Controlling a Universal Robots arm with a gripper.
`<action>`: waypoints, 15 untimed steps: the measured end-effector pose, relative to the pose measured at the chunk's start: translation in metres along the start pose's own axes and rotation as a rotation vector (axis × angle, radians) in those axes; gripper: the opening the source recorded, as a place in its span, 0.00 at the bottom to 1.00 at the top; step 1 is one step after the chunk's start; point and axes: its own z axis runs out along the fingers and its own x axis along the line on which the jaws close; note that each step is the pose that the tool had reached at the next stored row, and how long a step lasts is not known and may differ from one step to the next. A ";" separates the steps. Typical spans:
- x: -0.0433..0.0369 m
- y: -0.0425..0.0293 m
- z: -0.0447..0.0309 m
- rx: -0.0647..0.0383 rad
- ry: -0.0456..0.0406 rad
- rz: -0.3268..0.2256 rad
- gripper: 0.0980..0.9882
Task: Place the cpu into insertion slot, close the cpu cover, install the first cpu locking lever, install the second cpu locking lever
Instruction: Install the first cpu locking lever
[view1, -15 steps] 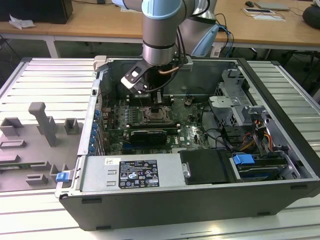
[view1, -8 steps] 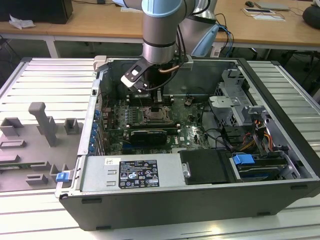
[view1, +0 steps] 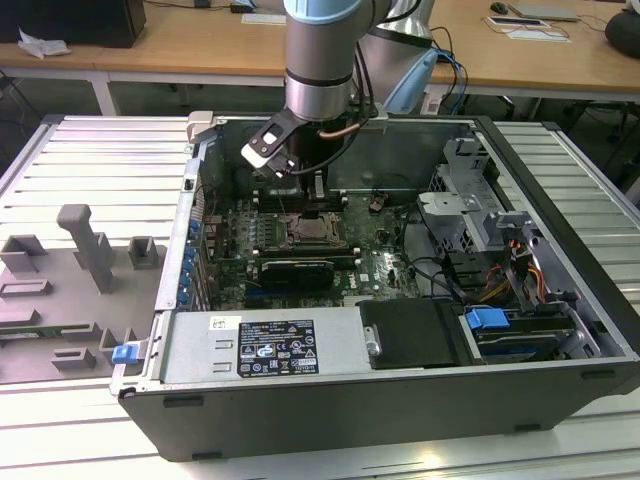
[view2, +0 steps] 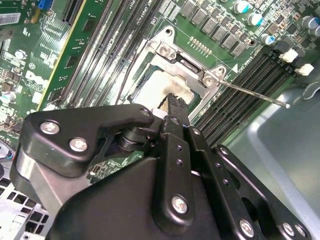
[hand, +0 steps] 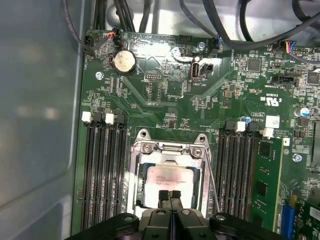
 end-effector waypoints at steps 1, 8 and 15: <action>0.0000 0.0000 -0.0009 0.000 0.0001 0.000 0.01; 0.0001 0.0001 -0.0158 0.000 0.0000 0.000 0.01; 0.0003 0.0004 -0.0370 0.000 -0.0001 0.000 0.01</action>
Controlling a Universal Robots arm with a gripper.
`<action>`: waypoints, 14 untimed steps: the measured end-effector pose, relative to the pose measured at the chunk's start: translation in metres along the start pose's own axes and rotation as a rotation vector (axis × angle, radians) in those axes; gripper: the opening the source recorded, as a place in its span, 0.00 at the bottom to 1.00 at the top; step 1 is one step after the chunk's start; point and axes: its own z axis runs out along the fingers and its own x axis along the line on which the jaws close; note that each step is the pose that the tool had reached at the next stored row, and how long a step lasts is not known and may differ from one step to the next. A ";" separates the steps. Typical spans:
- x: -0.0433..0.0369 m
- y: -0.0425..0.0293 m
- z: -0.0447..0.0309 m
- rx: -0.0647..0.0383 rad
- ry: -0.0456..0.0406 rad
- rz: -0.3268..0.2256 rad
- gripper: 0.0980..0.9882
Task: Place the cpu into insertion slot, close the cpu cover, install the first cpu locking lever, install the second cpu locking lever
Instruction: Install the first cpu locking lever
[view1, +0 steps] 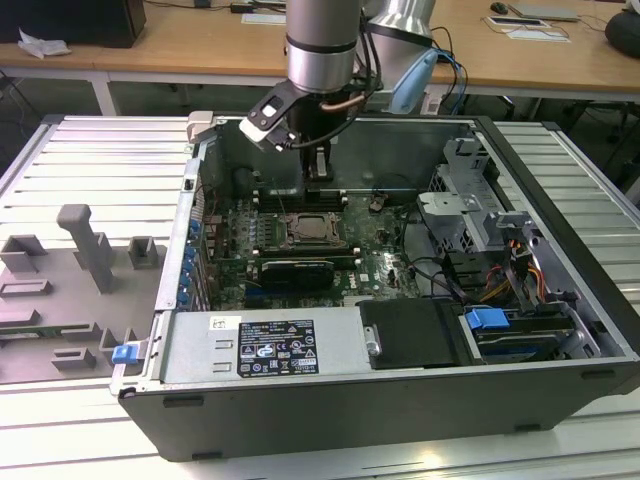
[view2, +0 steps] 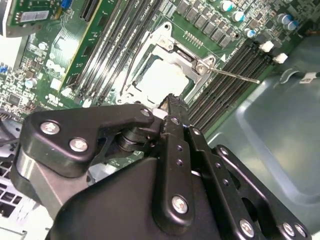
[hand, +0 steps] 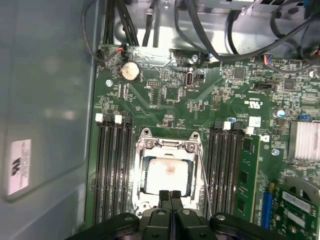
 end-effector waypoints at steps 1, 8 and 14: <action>0.0000 0.0000 -0.0005 0.000 0.0003 0.000 0.01; 0.0000 0.0000 -0.0006 0.001 -0.0013 -0.125 0.01; 0.0000 0.0000 -0.0006 0.001 -0.0026 -0.195 0.01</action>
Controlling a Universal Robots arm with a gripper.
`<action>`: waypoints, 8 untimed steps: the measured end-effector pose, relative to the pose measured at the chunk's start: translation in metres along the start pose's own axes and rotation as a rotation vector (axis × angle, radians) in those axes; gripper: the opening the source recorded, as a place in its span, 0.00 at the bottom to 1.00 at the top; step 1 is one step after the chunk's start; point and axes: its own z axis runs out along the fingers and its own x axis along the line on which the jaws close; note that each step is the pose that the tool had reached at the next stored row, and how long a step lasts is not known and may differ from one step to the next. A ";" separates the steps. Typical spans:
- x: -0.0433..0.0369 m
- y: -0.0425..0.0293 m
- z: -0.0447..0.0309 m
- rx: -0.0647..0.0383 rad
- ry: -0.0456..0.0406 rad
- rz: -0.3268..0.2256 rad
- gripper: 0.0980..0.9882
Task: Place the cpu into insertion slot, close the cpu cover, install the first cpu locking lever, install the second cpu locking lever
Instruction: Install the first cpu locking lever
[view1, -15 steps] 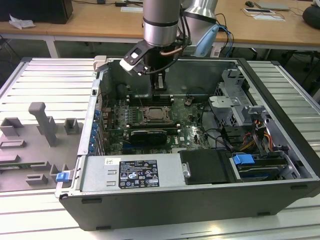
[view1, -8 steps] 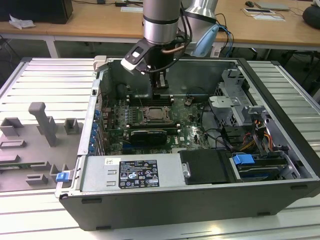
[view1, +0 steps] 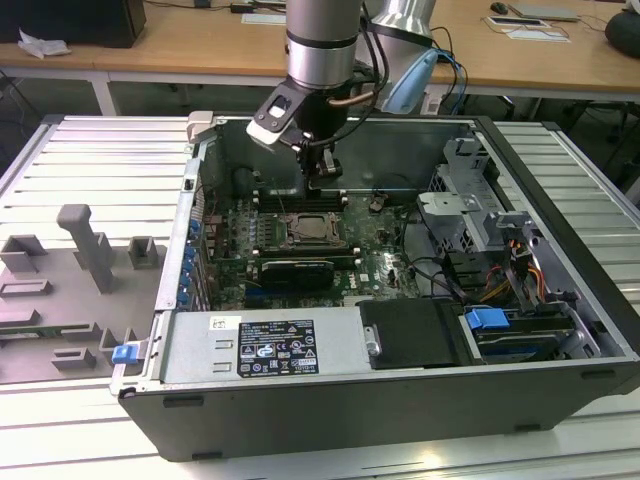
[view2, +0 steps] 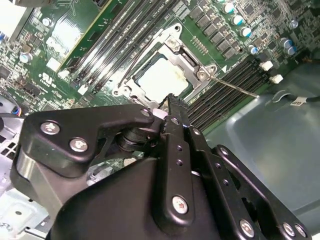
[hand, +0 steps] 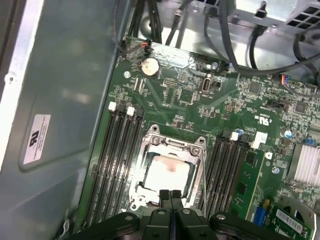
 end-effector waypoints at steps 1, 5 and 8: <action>0.0000 0.0000 0.0000 0.000 -0.0007 -0.010 0.01; 0.0000 0.0000 0.0000 0.001 -0.0033 -0.102 0.01; 0.0000 0.0000 0.0001 0.002 -0.0043 -0.175 0.01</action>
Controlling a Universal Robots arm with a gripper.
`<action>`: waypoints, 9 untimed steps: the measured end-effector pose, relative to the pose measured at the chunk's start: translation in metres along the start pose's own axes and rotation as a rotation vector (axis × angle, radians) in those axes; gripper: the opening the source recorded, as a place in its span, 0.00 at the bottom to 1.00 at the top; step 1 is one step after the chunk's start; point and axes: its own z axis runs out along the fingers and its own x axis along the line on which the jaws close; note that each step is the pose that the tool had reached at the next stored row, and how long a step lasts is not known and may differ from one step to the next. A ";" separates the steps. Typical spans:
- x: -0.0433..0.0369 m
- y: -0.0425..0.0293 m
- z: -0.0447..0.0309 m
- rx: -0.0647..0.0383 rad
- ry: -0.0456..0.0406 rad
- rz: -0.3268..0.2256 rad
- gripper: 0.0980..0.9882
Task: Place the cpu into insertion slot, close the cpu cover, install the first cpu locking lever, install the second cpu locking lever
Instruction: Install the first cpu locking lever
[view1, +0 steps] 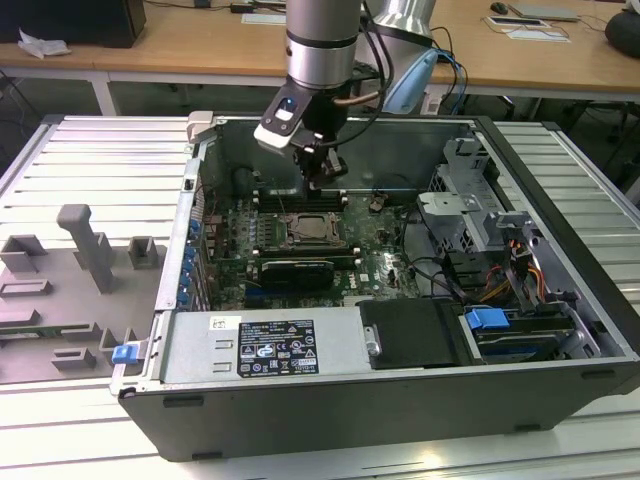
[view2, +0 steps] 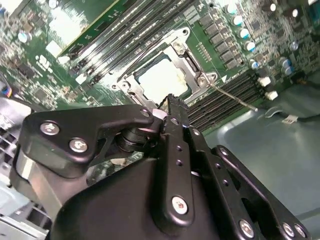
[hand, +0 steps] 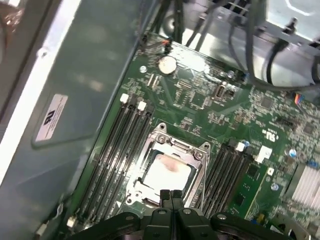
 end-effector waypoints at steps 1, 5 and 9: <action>0.0000 0.0000 0.0000 0.000 0.0000 -0.031 0.01; 0.0000 0.0000 0.0001 -0.001 0.0011 -0.191 0.01; 0.0000 -0.0001 0.0004 -0.001 0.0019 -0.297 0.01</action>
